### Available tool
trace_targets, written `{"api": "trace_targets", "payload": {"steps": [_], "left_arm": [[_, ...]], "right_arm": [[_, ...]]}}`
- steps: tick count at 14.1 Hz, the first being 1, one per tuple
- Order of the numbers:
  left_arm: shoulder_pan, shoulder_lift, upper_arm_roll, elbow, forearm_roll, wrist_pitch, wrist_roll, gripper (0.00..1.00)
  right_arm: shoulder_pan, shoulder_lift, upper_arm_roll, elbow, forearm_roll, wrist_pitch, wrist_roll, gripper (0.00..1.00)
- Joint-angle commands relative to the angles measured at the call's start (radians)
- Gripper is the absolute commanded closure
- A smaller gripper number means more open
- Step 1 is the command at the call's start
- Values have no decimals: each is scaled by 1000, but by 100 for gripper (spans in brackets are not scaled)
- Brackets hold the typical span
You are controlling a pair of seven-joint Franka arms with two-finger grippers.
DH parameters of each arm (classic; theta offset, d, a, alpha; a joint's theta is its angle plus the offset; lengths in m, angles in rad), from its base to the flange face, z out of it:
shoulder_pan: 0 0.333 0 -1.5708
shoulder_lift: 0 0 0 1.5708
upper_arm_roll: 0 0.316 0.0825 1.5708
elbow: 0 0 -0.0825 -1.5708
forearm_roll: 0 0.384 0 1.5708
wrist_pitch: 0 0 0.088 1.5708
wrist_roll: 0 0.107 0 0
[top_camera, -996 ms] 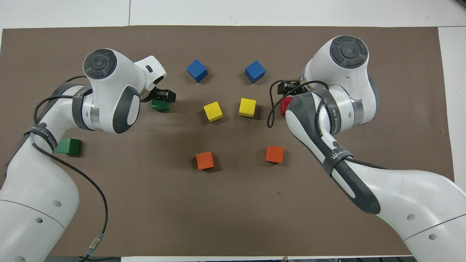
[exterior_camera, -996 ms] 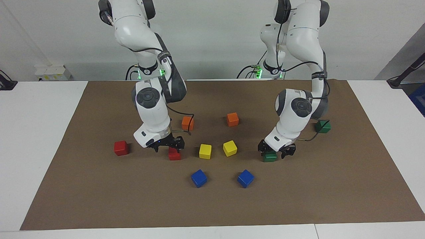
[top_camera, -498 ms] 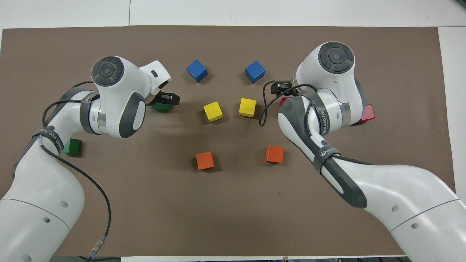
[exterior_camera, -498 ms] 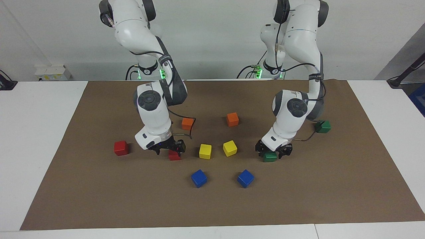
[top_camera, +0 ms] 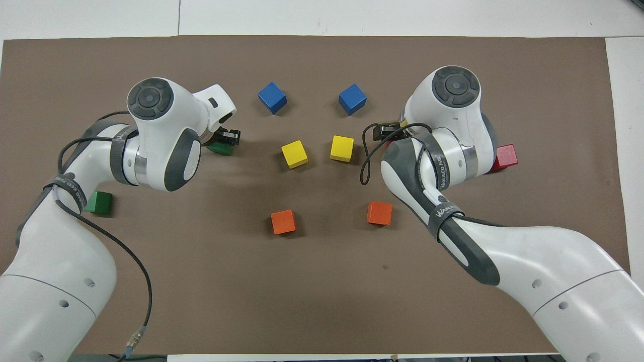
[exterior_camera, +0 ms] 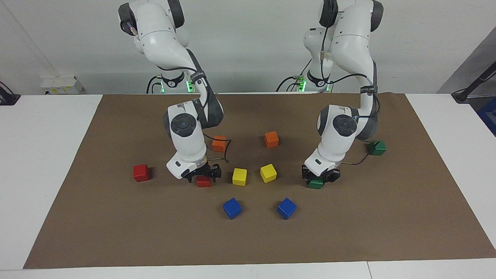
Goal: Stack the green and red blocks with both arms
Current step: 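Carry green with the left gripper while the right gripper carries red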
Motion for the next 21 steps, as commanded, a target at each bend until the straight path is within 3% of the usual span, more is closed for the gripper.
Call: {"api": "trace_targets", "payload": {"steps": [1,2,3,4,5,6,8,10,13,15,17,21], "left_arm": [[-9,-22,14,-7,22,-30,-21,100],[-4,-27,14,20,17,-64,-26,100],[1,-43,14,52,11,-120,-27,100],[20,-65,14,78,0,-174,-27,100],[50,-101,14,91,-18,-224,-23,100],[80,-147,14,91,-26,-272,-15,100],[137,-217,11,88,-26,-353,5,100],[195,-273,14,74,-27,-412,75,100],[295,-326,14,22,-27,-446,213,100],[364,-358,14,-44,-27,-423,314,100],[428,-387,14,-117,-29,-353,403,100],[478,-453,14,-310,-29,-167,457,100]], "right_arm": [[-8,-17,2,-44,-12,37,-44,0],[-8,-17,2,-46,-12,37,-44,1],[-12,-17,2,-44,-12,35,-44,22],[-14,-17,2,-44,-12,35,-44,57],[-14,-17,2,-44,-12,31,-41,84],[-14,-19,2,-38,-12,14,-41,100],[-24,-36,0,-24,-12,-41,-46,100],[-55,-115,0,-38,-12,-84,-78,100],[-148,-210,0,-52,-9,-170,-269,100],[-227,-267,0,-69,-9,-255,-398,100],[-316,-301,0,-115,-9,-256,-536,100],[-365,-309,0,-199,-9,-94,-583,100]]}}
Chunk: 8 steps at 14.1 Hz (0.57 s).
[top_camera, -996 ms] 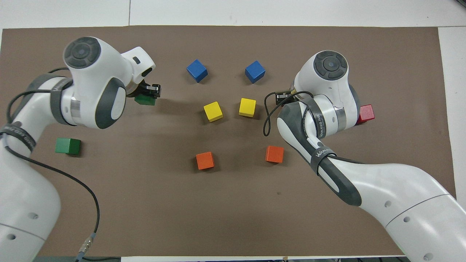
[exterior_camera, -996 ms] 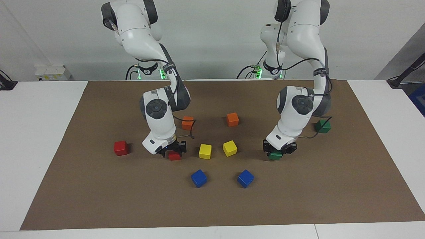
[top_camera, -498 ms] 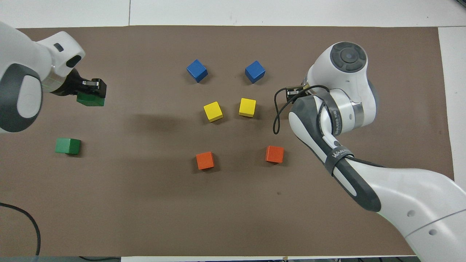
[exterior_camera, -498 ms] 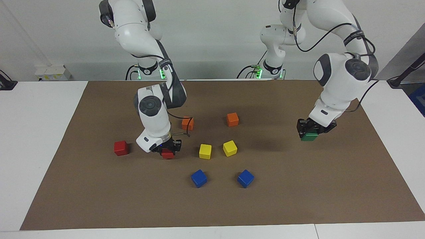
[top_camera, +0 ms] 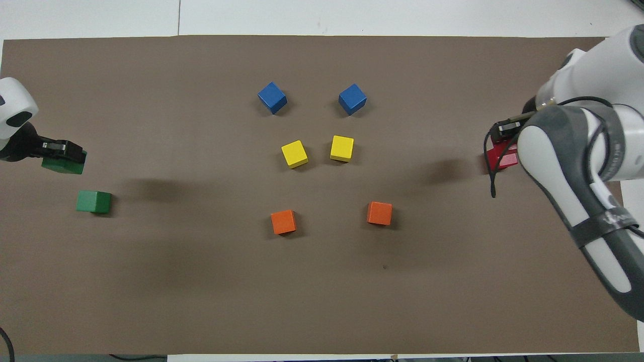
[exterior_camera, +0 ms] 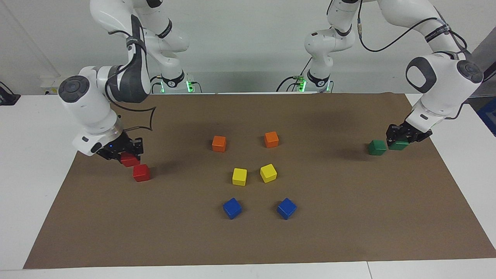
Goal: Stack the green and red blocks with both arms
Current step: 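Stack green on green with the left gripper while the right gripper stacks red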
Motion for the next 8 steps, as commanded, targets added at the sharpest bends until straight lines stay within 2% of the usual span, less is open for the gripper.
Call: {"api": "trace_targets", "payload": {"steps": [1,3,8], "left_arm": [[18,-97,-10,-171,-14,119,23,100],[22,-105,-10,-198,-14,138,37,100],[39,-117,-10,-271,-24,185,40,100]], "right_arm": [[-5,-23,15,-99,-5,118,15,100],[-2,-17,15,-104,-5,127,73,100],[-4,-15,15,-154,-7,190,73,100]]}}
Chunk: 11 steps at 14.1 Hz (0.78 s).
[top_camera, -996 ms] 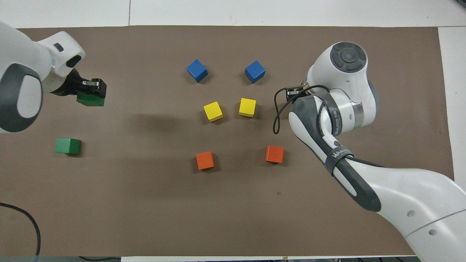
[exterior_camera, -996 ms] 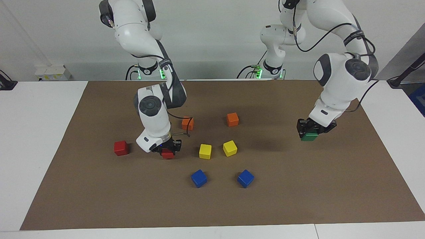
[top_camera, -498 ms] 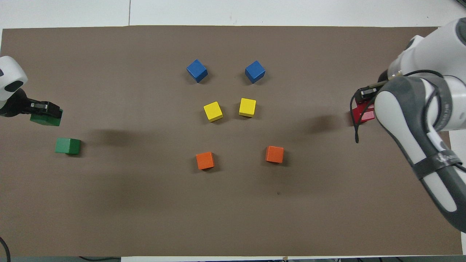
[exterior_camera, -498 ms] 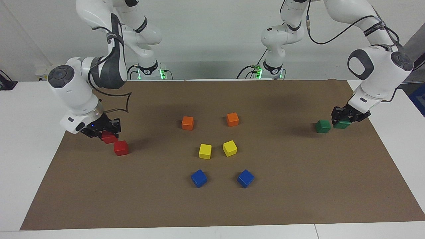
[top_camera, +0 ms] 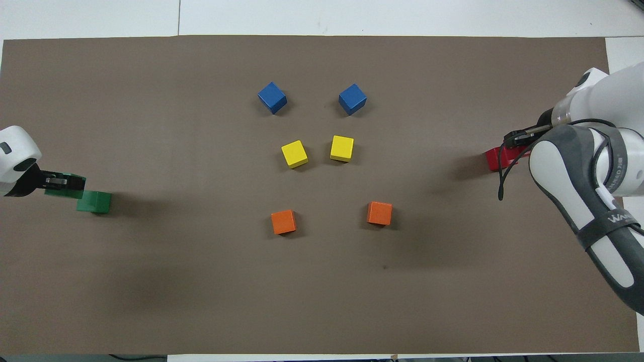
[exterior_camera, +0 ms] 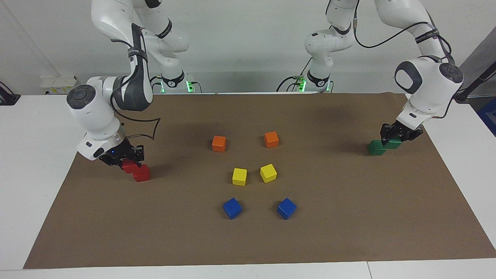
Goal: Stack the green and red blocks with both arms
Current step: 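Stack green on green with the left gripper while the right gripper stacks red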
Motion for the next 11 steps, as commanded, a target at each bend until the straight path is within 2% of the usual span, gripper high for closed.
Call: {"api": "trace_targets", "payload": {"steps": [1,11], "left_arm": [[20,-43,-9,-74,-24,56,27,100],[34,-34,-9,-132,-59,125,27,100]], "right_arm": [[-6,-15,5,-56,-7,62,12,100],[-6,5,5,-85,-7,119,13,100]]}}
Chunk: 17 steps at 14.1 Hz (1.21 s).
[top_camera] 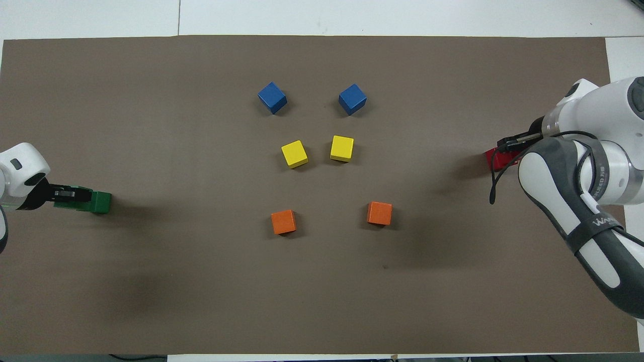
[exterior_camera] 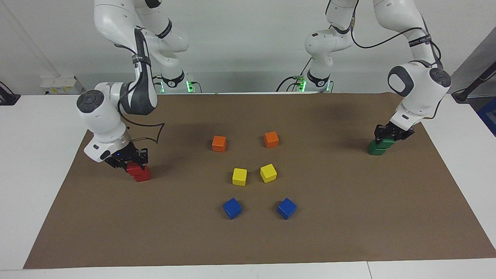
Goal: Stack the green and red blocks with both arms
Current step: 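Stack green on green with the left gripper while the right gripper stacks red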
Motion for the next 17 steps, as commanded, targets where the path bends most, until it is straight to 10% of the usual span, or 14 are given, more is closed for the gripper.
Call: {"api": "trace_targets", "payload": {"steps": [1,13,14,15,17], "left_arm": [[17,-32,-9,-40,-26,30,25,100],[16,-37,-9,-77,-26,105,92,100],[16,-35,-9,-77,-26,113,135,72],[16,-35,-9,-77,-26,114,146,1],[16,-35,-9,-77,-26,111,147,0]], "right_arm": [[-5,4,6,-15,-7,23,13,100],[-5,7,6,-28,-5,33,11,100],[-6,7,6,-28,-7,33,11,100],[-6,7,6,-28,-7,33,11,100],[-8,7,6,-31,-5,52,10,100]]}}
